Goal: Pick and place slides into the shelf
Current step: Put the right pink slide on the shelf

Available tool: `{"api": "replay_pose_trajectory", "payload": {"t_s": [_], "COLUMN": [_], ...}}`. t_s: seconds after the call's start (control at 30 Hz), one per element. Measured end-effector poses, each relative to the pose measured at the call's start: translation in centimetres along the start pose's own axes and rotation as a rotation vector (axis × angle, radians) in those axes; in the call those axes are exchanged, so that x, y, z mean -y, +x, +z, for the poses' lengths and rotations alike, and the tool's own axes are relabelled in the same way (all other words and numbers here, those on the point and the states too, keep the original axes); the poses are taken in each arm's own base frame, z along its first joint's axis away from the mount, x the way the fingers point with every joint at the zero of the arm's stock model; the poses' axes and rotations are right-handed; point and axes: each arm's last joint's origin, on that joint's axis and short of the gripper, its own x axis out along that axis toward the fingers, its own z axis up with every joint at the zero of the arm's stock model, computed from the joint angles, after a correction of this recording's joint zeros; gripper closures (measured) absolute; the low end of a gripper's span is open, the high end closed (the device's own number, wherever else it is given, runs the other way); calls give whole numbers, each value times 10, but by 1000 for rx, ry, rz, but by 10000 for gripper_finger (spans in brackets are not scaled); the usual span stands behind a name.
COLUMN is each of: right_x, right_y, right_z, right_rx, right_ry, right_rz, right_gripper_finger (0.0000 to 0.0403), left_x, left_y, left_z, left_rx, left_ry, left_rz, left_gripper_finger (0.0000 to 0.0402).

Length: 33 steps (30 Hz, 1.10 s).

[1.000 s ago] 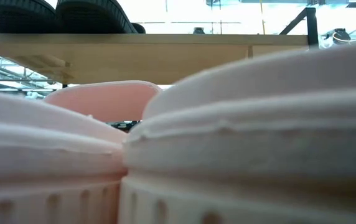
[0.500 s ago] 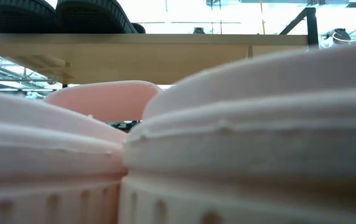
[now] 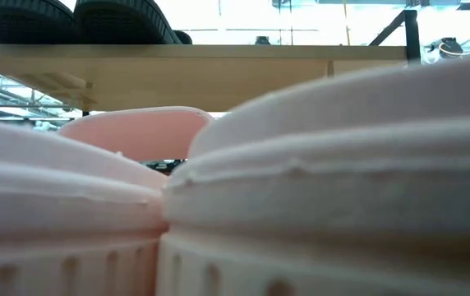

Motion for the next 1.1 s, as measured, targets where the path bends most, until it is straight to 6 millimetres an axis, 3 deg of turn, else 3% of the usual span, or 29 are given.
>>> {"api": "replay_pose_trajectory", "payload": {"t_s": [0.2, 0.53, 0.83, 1.1], "right_x": [-5, -2, -2, -15], "right_y": [23, 50, 50, 41], "right_z": [-18, -27, -26, -19], "right_rx": [-78, -57, -10, -12], "right_ry": [9, 45, 118, 182], "right_rz": [-60, -162, -210, -11], "right_gripper_finger": [264, 264, 264, 264], "left_x": [4, 3, 3, 4], "left_y": [0, 1, 1, -2], "left_z": [-1, -1, -1, -1], "left_rx": [-1, -3, -3, 1], "left_ry": [22, 22, 37, 39], "left_rz": [3, 9, 8, -3], "left_gripper_finger": [293, 293, 293, 293]}}
